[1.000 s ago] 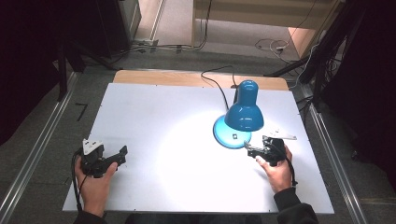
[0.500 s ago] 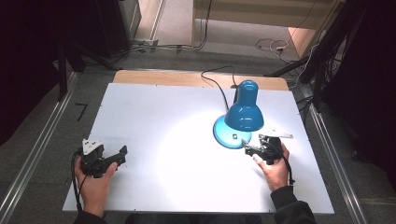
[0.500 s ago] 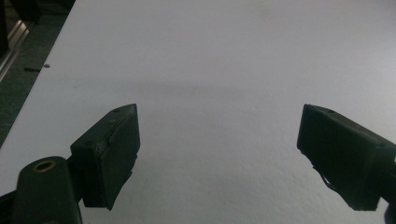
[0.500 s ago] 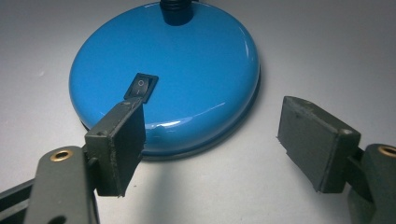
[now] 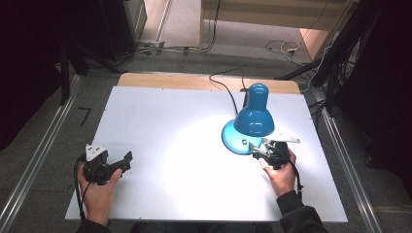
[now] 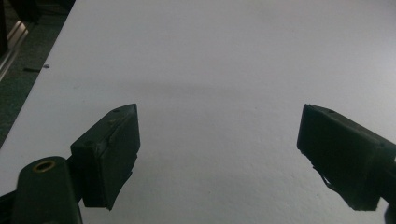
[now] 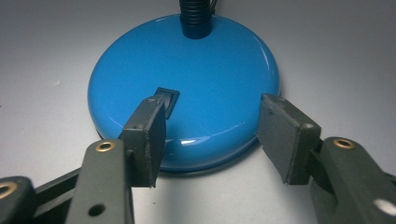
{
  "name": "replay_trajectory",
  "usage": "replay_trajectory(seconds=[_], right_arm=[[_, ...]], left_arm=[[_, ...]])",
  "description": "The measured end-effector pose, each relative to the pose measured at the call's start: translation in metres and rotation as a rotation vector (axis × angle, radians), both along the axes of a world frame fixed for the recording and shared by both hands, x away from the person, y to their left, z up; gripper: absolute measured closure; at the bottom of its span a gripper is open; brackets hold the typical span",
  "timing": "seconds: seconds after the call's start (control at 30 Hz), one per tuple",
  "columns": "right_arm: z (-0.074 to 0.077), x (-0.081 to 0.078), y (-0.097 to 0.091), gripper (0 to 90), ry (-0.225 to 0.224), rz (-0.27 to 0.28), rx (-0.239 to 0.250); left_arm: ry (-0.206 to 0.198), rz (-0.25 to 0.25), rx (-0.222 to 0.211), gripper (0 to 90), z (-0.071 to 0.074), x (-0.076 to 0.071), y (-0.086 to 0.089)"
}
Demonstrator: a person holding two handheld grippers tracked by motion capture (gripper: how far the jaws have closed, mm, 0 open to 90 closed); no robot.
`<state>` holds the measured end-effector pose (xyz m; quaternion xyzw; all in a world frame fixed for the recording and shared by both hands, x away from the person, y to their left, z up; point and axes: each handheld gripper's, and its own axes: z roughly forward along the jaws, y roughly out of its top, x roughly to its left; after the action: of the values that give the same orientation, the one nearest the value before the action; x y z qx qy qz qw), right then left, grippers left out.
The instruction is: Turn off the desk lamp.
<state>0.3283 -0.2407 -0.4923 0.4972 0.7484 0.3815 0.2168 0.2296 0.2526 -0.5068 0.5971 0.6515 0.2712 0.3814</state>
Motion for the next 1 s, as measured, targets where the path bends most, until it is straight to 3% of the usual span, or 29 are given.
replay_trajectory(seconds=[0.07, 0.1, 0.13, 0.2, 0.3, 0.5, 1.0], right_arm=[[0.000, 0.000, 0.001, 50.6, -0.003, 0.003, 0.007], [0.001, 0.000, 0.003, 59.9, -0.012, 0.012, 0.020], [0.001, 0.000, 0.003, 59.9, -0.012, 0.012, 0.020], [0.002, -0.002, 0.005, 75.3, -0.034, 0.020, 0.032], [0.002, -0.002, 0.006, 87.4, -0.047, 0.030, 0.051], [-0.002, -0.001, 0.011, 87.5, -0.023, 0.057, 0.066], [-0.009, 0.003, 0.020, 87.5, -0.032, 0.056, 0.080]], left_arm=[[-0.001, 0.000, -0.001, 13.9, 0.000, 0.000, 0.000], [-0.001, 0.000, 0.000, 13.9, 0.000, 0.000, 0.000], [-0.001, 0.000, -0.001, 13.9, 0.000, 0.000, 0.000], [-0.001, -0.001, 0.000, 13.9, 0.000, 0.000, 0.000], [-0.001, -0.001, 0.000, 13.9, 0.000, 0.000, 0.000], [-0.001, -0.003, 0.000, 13.9, 0.000, 0.000, 0.000], [0.000, -0.006, -0.001, 14.1, 0.000, 0.000, 0.000]])
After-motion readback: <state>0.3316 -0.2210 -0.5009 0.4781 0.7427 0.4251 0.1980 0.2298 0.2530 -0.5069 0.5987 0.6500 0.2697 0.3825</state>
